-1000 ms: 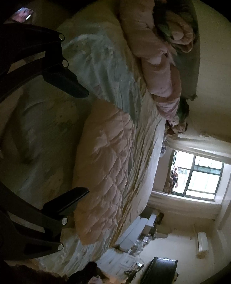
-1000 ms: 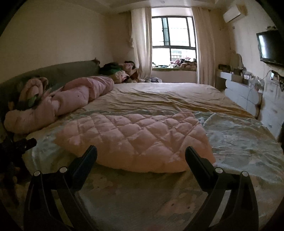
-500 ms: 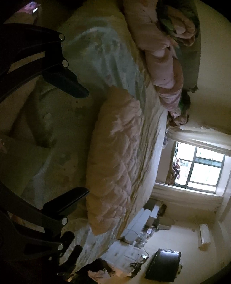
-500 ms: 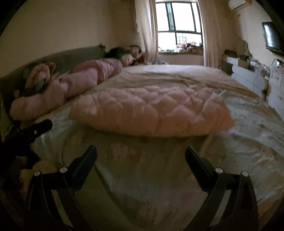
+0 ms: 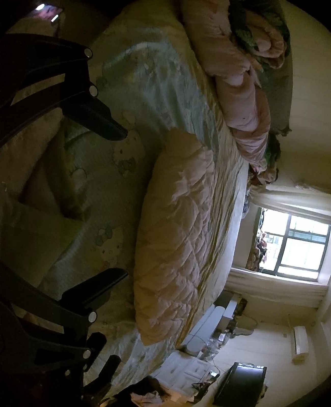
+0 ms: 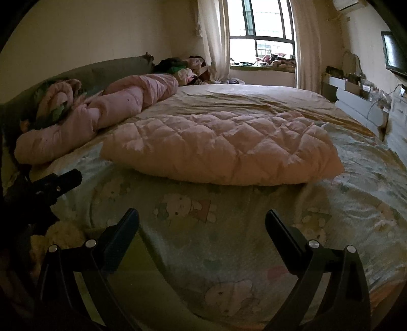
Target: Fold large clothes
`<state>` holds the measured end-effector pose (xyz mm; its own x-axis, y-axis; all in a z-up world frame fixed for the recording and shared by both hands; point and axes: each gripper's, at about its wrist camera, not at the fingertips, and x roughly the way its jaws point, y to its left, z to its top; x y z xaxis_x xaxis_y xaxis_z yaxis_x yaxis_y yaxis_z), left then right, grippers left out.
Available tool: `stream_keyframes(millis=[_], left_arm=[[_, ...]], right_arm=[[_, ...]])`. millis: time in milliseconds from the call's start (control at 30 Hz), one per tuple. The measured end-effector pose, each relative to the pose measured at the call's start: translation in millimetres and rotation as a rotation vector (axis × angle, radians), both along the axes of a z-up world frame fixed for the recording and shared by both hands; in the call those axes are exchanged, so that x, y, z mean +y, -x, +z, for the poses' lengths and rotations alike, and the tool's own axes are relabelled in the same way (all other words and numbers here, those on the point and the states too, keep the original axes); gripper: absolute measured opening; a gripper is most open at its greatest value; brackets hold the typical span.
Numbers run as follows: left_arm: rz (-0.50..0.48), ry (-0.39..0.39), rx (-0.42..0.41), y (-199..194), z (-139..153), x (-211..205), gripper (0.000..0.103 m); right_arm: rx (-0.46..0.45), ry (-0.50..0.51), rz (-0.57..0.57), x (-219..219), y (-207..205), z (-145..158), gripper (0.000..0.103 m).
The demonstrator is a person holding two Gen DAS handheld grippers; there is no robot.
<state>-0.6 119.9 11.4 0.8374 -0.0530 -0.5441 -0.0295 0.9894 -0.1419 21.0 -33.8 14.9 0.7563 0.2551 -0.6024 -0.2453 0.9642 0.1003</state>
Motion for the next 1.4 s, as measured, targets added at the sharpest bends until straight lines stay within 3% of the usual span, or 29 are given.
stream_keyframes(millis=[1400], left_arm=[[0.027, -0.012, 0.004, 3.7, -0.2, 6.4, 0.094]], right_arm=[[0.029, 0.007, 0.006, 8.3, 0.9, -4.4, 0.099]])
